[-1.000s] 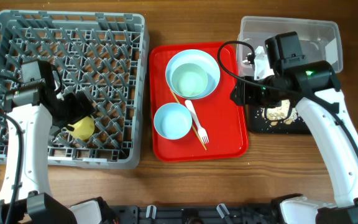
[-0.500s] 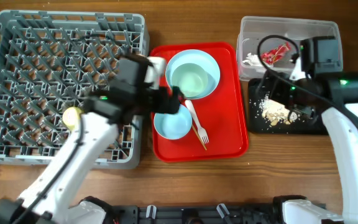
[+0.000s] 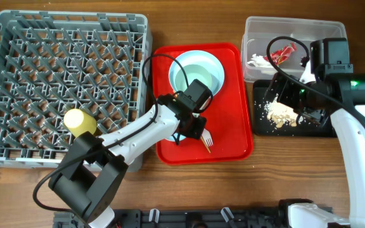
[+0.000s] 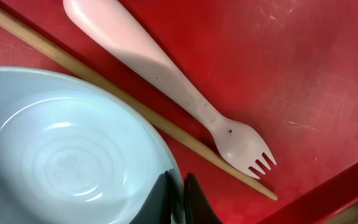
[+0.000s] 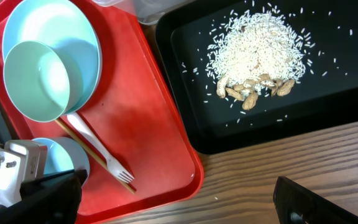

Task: Sort waste into correct bins and load items into the dishwasher rack
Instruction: 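Grasp the small light-blue bowl with the left gripper, then place the small bowl upside down in the rack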

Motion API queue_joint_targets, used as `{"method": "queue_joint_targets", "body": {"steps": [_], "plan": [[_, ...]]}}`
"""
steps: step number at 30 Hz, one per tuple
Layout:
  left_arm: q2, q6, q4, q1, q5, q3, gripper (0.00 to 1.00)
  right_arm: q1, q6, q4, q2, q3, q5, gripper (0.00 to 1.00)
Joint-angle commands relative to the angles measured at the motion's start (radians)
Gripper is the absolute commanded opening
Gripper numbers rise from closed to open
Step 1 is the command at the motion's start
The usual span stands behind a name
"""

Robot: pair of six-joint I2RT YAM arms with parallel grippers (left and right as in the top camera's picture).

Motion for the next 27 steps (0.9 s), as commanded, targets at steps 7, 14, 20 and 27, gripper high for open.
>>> {"method": "queue_joint_targets", "body": {"steps": [7,14,20,27], "plan": [[-0.263,0.006,-0.067,0.052,-0.002,0.095,0.04,-0.003,-0.006,-0.01,-0.006,0.016,-0.005,1.0],[-0.488,0.162,-0.066,0.509,0.393,0.097,0.04,-0.003,-0.008,-0.009,-0.006,0.016,-0.005,1.0],[-0.291,0.269,-0.056,0.934,1.028,0.097,0.04,-0.003,-0.008,-0.009,-0.006,0.016,-0.005,1.0],[-0.097,0.265,0.064,1.149,1.345,0.097,0.04,-0.003,-0.008,-0.01,-0.006,0.016,-0.005,1.0]]}}
